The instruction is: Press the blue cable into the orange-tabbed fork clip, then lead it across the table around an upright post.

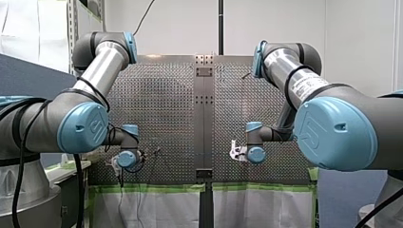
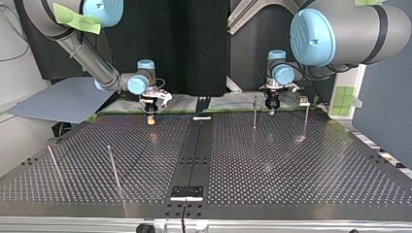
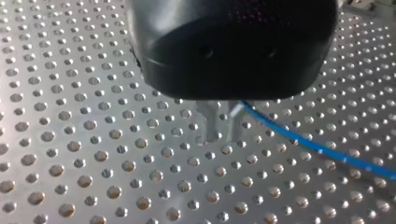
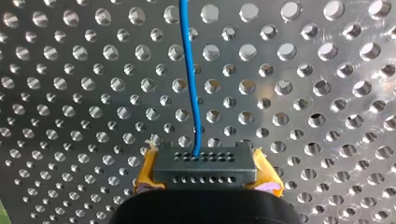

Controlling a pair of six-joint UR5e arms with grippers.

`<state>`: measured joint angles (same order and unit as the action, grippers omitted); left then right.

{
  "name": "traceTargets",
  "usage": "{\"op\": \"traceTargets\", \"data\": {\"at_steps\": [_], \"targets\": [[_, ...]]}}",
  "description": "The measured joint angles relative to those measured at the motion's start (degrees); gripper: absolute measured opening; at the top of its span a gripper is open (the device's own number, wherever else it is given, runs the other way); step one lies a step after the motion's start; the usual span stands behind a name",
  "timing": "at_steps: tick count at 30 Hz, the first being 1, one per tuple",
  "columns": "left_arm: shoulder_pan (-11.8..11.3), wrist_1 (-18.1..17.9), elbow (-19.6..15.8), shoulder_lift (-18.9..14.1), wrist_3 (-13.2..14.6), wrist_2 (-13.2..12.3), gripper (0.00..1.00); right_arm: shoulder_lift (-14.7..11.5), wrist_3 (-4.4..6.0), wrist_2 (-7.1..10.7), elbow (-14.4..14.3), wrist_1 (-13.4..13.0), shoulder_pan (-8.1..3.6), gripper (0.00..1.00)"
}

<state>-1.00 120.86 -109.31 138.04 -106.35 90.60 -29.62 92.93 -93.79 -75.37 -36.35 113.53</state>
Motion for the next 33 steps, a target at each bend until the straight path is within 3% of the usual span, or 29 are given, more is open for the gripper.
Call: {"op": "traceTargets", "data": {"at_steps": [1,2,3,9,14,20,23,33], "targets": [[-0.01,-0.04,0.00,0.00,0.60,-0.05,0.19,0.00,0.00,0.00,0.00,0.04,-0.01,0.00],[-0.01,-0.05,0.00,-0.01,0.94,-0.07,0.86,0.00,-0.01,0.00,0.00,0.06,0.00,0.00],[-0.01,-0.08,0.00,0.00,1.18,-0.09,0.98,0.00,-0.01,0.00,0.00,0.08,-0.01,0.00],[-0.48,0.57,0.00,0.04,0.85,-0.74,0.98,0.01,-0.01,0.00,0.00,0.11,-0.02,0.00],[-0.54,3.25,-0.53,0.04,2.98,-0.63,0.98,0.03,-0.01,0.05,-0.01,0.23,-0.02,0.00],[-0.62,6.50,-3.28,-0.30,6.19,-3.12,0.98,0.03,-0.01,0.09,-0.02,0.45,-0.01,0.00],[-0.91,7.84,-4.99,-1.50,7.17,-4.59,0.98,0.03,0.00,0.09,-0.04,0.47,0.00,0.00],[-0.51,8.87,-10.65,-6.97,6.48,-8.44,0.98,0.09,0.07,0.19,-0.06,0.56,0.29,0.00]]}}
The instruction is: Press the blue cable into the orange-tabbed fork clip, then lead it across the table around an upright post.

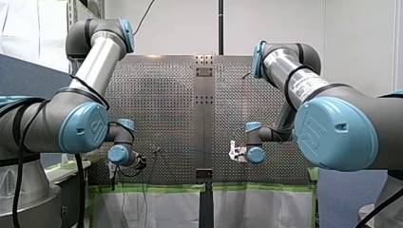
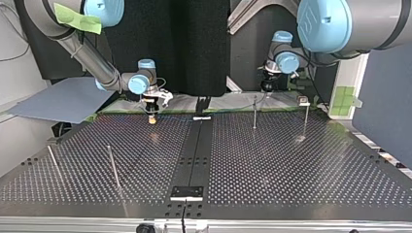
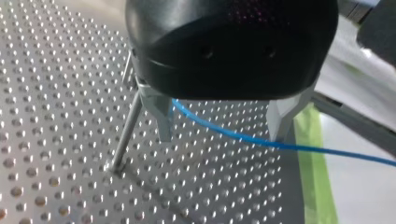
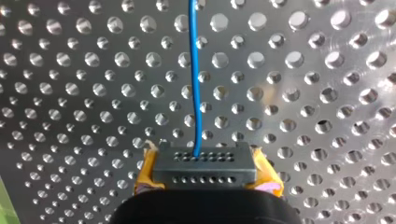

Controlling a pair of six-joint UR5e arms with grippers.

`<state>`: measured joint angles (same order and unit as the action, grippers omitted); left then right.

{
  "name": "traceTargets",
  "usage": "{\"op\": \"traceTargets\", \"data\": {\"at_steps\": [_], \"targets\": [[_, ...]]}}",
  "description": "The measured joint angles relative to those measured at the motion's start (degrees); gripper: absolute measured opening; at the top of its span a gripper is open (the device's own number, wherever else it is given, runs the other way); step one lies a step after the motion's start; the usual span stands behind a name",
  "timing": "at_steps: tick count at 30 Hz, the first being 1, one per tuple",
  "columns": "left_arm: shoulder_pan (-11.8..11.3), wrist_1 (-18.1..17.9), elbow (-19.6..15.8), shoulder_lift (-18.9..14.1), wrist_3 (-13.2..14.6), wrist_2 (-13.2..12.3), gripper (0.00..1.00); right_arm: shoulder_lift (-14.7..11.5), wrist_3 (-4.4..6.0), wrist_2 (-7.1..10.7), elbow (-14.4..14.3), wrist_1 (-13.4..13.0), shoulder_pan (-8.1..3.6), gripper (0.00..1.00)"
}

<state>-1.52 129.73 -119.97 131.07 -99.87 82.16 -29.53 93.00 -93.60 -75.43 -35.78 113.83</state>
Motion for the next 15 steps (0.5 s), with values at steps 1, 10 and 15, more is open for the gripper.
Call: {"op": "traceTargets", "data": {"at_steps": [1,10,15], "targets": [[0.04,0.09,-0.70,-0.70,0.11,-0.05,0.98,0.01,0.00,0.03,0.01,0.08,0.00,0.00],[0.61,-1.20,-6.03,-6.07,1.46,-1.05,0.98,0.03,0.09,0.04,0.01,0.20,-0.11,0.00],[1.16,-1.29,-7.34,-8.86,2.65,-1.18,0.98,0.03,0.09,0.08,0.00,0.27,-0.17,0.00]]}}
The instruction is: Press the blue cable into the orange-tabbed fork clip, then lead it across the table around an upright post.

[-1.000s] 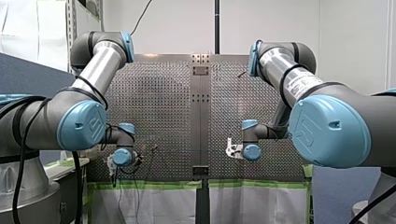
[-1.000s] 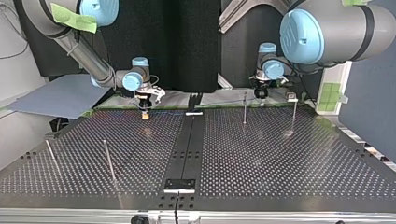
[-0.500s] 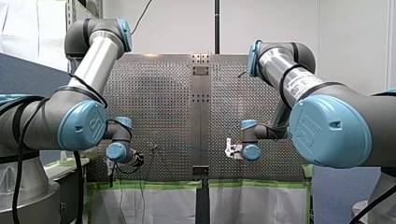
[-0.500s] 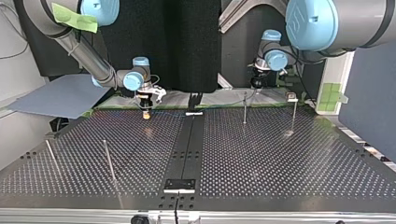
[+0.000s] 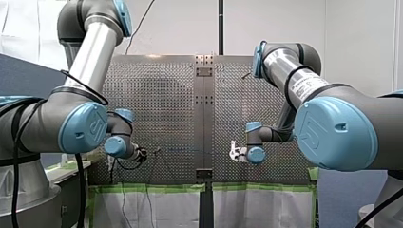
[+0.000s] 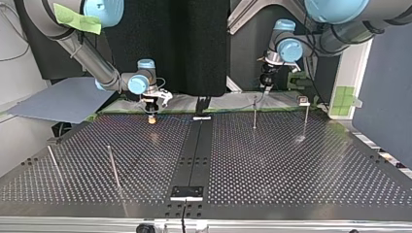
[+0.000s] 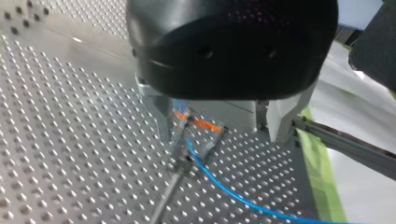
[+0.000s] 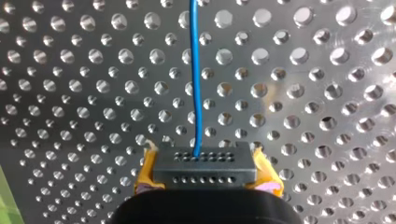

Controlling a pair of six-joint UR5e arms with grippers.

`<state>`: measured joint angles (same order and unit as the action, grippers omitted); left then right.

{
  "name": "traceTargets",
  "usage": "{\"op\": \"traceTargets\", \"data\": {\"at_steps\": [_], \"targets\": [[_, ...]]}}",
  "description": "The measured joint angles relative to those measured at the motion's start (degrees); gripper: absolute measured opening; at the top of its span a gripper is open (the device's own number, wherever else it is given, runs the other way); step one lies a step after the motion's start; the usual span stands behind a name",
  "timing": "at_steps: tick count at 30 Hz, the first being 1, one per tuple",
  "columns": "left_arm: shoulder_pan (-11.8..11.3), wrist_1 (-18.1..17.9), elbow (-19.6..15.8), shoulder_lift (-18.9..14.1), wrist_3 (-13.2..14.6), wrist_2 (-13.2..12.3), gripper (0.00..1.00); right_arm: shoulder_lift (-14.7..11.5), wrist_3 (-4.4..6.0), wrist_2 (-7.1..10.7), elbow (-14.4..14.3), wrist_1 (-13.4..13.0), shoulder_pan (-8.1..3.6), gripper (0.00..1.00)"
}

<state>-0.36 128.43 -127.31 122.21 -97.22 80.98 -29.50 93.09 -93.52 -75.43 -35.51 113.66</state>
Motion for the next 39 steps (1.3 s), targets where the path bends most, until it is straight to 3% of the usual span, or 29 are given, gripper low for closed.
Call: {"op": "traceTargets", "data": {"at_steps": [39], "targets": [[1.92,-0.59,-0.20,-0.98,0.25,0.32,0.98,0.21,0.09,0.43,0.00,0.16,-0.11,0.00]]}}
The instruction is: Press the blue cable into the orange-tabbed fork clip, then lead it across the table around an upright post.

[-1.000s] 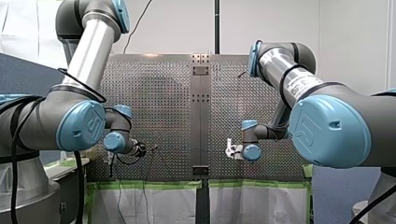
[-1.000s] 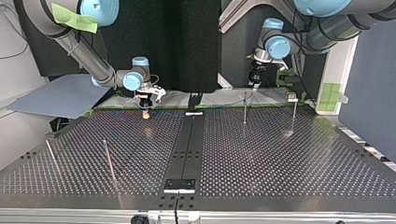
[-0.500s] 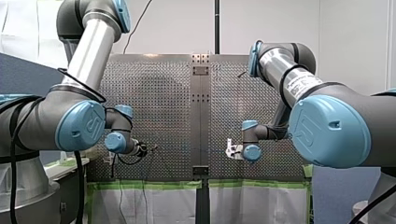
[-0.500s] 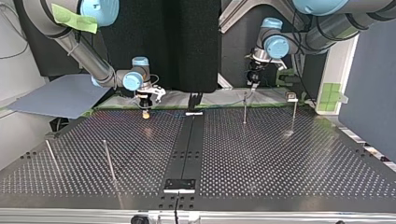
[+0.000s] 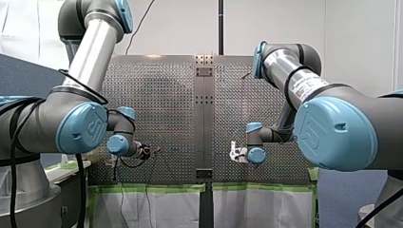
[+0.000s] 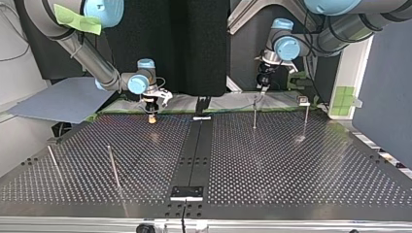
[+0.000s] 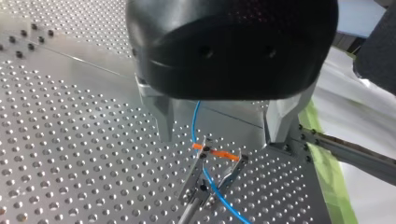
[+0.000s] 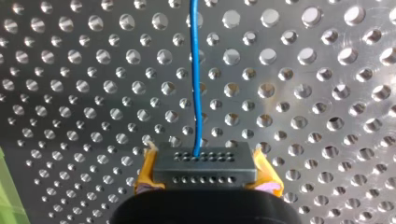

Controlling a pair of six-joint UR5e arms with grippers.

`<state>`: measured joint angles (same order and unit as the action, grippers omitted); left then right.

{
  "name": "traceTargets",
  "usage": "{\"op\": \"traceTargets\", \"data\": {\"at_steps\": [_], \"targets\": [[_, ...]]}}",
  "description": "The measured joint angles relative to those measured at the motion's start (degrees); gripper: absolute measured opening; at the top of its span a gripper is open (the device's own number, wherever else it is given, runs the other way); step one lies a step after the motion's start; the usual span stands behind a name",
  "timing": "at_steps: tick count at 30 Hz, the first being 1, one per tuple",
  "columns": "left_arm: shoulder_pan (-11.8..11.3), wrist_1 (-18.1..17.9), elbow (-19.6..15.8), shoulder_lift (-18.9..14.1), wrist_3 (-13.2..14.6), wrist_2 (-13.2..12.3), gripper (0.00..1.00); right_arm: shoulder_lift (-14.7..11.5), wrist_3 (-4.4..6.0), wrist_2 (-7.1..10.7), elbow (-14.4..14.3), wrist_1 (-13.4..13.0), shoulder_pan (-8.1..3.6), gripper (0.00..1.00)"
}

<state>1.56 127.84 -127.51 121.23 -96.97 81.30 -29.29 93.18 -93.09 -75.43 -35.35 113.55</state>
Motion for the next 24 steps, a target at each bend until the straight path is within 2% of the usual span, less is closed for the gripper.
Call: {"op": "traceTargets", "data": {"at_steps": [5,14,18,24], "targets": [[1.21,0.30,0.00,0.00,2.80,1.92,0.98,0.01,0.00,-0.02,0.02,-0.06,-0.02,0.00],[5.68,-0.92,0.02,0.00,7.19,6.66,0.98,0.10,0.05,-0.06,0.01,-0.19,0.09,0.00],[7.70,-1.42,0.01,0.00,6.51,8.68,0.98,0.12,0.08,-0.08,0.02,-0.24,0.19,0.00],[11.24,-3.65,0.07,0.00,3.28,11.90,0.98,0.14,0.09,-0.08,0.01,-0.30,0.20,0.00]]}}
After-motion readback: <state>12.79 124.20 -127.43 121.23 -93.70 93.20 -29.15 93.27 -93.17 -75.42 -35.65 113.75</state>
